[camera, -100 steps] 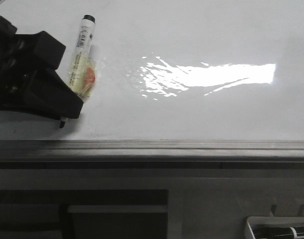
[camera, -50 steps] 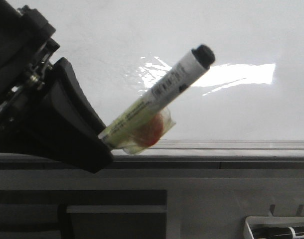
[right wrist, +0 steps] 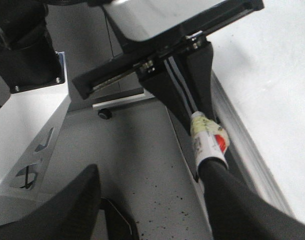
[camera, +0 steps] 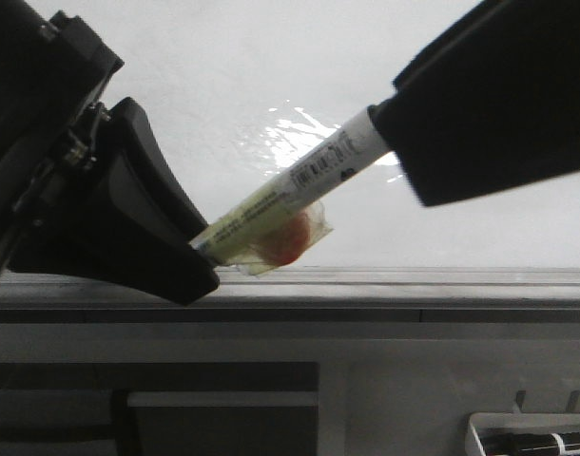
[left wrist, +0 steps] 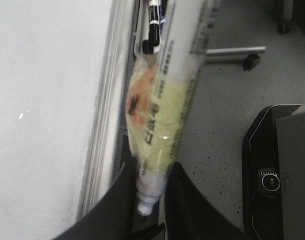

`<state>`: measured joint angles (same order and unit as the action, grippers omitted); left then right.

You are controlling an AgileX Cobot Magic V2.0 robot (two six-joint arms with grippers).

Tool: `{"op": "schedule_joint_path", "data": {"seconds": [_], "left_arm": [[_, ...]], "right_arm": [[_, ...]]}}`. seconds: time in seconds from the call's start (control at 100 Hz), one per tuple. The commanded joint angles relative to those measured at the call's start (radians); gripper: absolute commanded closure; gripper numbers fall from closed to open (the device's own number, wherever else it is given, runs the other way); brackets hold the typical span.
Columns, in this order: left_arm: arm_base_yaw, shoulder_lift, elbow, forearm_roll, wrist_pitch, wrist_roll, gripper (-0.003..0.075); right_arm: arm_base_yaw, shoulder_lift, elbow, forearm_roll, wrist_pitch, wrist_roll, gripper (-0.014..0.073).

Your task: Write number 5 on whiteboard

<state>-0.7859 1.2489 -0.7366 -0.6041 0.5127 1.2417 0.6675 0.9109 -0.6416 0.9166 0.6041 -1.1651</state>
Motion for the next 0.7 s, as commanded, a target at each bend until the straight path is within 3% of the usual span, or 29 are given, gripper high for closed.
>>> {"op": "schedule_joint_path", "data": {"seconds": [0.0, 0.69], "left_arm": [[-0.009, -0.018, -0.032, -0.027, -0.040, 0.000, 0.0741], [-0.009, -0.020, -0.032, -0.070, -0.040, 0.000, 0.0741]], "right_arm": [[0.024, 0.027, -0.043, 0.041, -0.106, -0.024, 0.0186], [0.038, 0.223, -0.089, 0.170, -0.127, -0.066, 0.0186]]}}
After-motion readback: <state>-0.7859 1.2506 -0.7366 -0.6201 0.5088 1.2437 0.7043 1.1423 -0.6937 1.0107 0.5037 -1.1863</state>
